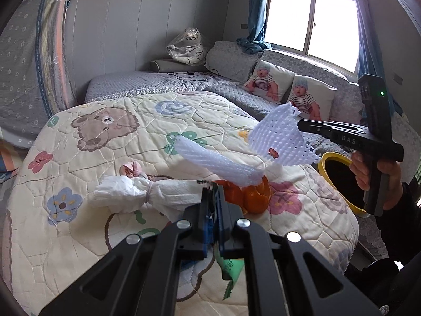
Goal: Collect trash
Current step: 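Grasp the white foam mesh with the right tool while the left tool grasps the green snack packet, then lift the white foam mesh with the right tool while the left tool holds the snack packet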
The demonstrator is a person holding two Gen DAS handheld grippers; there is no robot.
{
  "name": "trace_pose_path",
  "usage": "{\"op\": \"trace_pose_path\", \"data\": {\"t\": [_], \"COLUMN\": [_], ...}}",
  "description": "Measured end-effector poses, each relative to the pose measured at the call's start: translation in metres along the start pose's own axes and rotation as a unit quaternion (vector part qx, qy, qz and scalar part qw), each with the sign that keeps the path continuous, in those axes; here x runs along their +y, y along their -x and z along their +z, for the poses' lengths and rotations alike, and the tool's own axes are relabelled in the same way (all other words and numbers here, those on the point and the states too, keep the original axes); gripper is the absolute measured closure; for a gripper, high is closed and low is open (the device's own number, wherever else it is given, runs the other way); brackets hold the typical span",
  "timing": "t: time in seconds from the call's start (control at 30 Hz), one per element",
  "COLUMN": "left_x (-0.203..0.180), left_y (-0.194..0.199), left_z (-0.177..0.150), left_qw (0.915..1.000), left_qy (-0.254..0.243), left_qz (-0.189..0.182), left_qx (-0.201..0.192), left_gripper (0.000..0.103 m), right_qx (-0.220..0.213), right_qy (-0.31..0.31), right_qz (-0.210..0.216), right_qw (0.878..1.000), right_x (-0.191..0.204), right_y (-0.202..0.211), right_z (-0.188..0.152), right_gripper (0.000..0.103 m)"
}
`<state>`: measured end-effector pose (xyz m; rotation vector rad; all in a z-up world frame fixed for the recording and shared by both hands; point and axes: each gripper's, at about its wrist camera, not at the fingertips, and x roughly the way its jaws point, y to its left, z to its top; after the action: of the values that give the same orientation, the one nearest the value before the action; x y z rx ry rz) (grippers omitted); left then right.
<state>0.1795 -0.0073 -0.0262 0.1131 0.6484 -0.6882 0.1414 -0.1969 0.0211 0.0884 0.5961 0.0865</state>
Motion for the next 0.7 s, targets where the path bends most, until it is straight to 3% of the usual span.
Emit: {"op": "trace_pose_path", "data": {"t": [0.57, 0.7], "left_x": [-0.037, -0.046], "left_y": [-0.009, -0.013], "left_z": [0.03, 0.035], "left_qw": [0.9993, 0.999], "left_qy": [-0.023, -0.026], "left_qz": [-0.025, -0.033], "left_qx": [-0.014, -0.016], "left_gripper": [0.098, 0.098], "right_qx": [-0.037, -0.022], "right_qy": [-0.025, -0.019], "right_qz": [-0.038, -0.018], "right_qw": [0.998, 0.999], "right_x": [-0.041, -0.041], "right_y": [0.061, 0.065], "right_z": [-0.013, -0.021], "right_gripper": [0.1, 0.1]}}
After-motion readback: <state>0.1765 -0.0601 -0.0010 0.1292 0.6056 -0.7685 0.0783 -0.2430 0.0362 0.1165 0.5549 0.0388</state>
